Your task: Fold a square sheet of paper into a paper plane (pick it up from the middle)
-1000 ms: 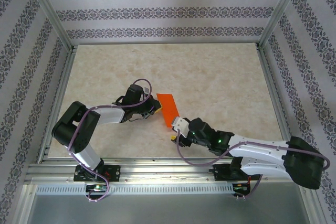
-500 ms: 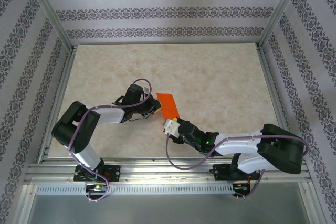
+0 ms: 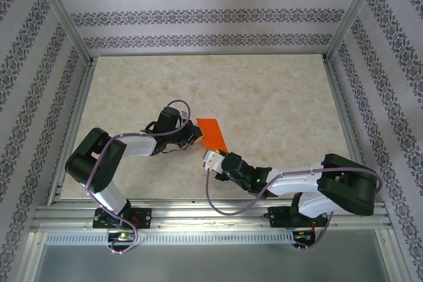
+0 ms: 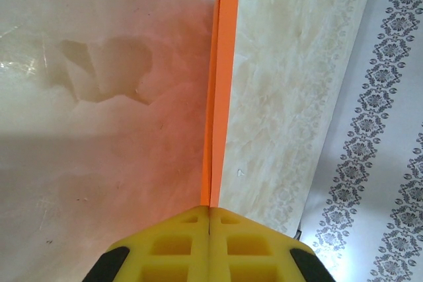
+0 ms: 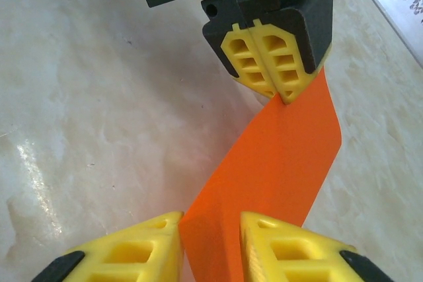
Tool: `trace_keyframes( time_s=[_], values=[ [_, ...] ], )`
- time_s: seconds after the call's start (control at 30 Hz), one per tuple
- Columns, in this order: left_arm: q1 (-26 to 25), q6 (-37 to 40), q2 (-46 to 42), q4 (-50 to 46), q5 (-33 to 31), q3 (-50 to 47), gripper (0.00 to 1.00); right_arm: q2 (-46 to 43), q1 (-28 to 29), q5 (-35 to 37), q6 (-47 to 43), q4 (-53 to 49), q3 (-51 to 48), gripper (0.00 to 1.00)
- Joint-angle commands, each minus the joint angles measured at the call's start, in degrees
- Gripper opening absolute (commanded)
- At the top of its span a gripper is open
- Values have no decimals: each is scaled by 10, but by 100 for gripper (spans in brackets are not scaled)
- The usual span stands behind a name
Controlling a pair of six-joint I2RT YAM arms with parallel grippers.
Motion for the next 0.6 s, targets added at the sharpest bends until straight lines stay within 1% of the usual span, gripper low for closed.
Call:
trace_keyframes(
  time_s=[0.0,0.1,0.17,0.2,0.23,0.37,0.43,0.47,0.5,0.53,0.57],
  values=[
    [6,-4,3,25,1,-5,0,2,6,16,12,17,9,25],
    [6,-3,3,23,2,-4,0,-1,6,18,16,18,6,20],
    [6,-1,2,22,1,-4,0,-5,5,12,19,16,4,11],
    [6,-1,2,21,0,-4,0,-6,5,9,21,14,4,9],
    [6,-1,3,20,0,-4,0,-6,3,6,25,11,5,9],
    [6,0,3,20,2,-5,0,-6,1,3,38,11,4,1],
    [6,1,0,18,1,-5,0,-8,-1,-2,45,12,3,0],
    [6,5,-2,15,1,-5,2,-10,-3,-5,52,12,2,0],
    [6,9,-7,8,-4,-5,11,-13,-6,-13,60,10,2,0],
    [6,13,-14,-1,-11,-6,17,-16,-10,-24,68,7,2,0],
    [6,21,-23,-16,-20,-6,21,-21,-17,-42,80,3,2,0]
  ],
)
